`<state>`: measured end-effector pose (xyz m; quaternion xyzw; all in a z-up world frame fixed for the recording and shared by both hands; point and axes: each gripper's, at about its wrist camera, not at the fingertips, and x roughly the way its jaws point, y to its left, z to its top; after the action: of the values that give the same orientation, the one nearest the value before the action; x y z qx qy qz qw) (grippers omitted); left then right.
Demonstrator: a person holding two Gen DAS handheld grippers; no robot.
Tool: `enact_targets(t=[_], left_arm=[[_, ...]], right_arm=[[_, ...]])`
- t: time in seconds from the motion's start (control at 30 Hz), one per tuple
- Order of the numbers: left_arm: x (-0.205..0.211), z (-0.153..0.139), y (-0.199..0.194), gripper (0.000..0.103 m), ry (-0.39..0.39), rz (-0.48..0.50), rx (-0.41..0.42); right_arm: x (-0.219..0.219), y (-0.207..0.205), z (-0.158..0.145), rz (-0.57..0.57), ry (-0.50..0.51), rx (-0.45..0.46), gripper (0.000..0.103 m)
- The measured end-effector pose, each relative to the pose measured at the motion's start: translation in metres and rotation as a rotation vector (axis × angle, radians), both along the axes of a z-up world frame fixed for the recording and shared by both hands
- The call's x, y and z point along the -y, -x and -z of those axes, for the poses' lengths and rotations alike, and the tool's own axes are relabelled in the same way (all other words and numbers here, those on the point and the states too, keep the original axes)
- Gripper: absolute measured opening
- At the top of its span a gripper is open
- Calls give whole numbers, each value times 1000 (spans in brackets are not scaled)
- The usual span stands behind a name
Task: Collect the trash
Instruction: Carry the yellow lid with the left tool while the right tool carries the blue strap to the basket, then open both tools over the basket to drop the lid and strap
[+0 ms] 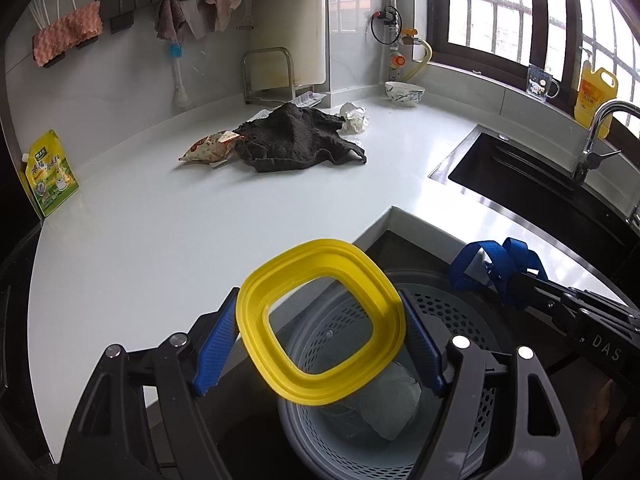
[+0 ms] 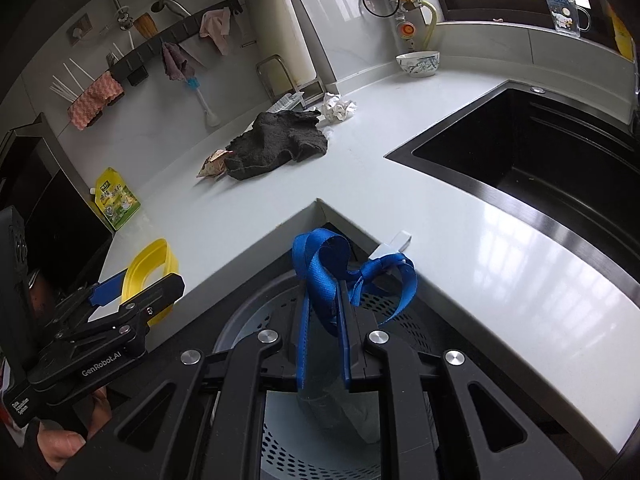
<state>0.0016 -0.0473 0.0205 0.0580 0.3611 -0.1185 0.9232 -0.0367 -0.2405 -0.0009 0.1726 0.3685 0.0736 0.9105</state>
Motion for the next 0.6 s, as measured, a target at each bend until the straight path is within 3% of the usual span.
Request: enact_targets(t=[0.27, 0.6], left_arm=[[6, 18, 16, 74, -25, 36, -23], [3, 25, 18, 74, -39, 31, -31]], right_arm=[[1, 22, 20, 9, 3, -39, 12], [-12, 20, 36, -16, 41, -86, 12]])
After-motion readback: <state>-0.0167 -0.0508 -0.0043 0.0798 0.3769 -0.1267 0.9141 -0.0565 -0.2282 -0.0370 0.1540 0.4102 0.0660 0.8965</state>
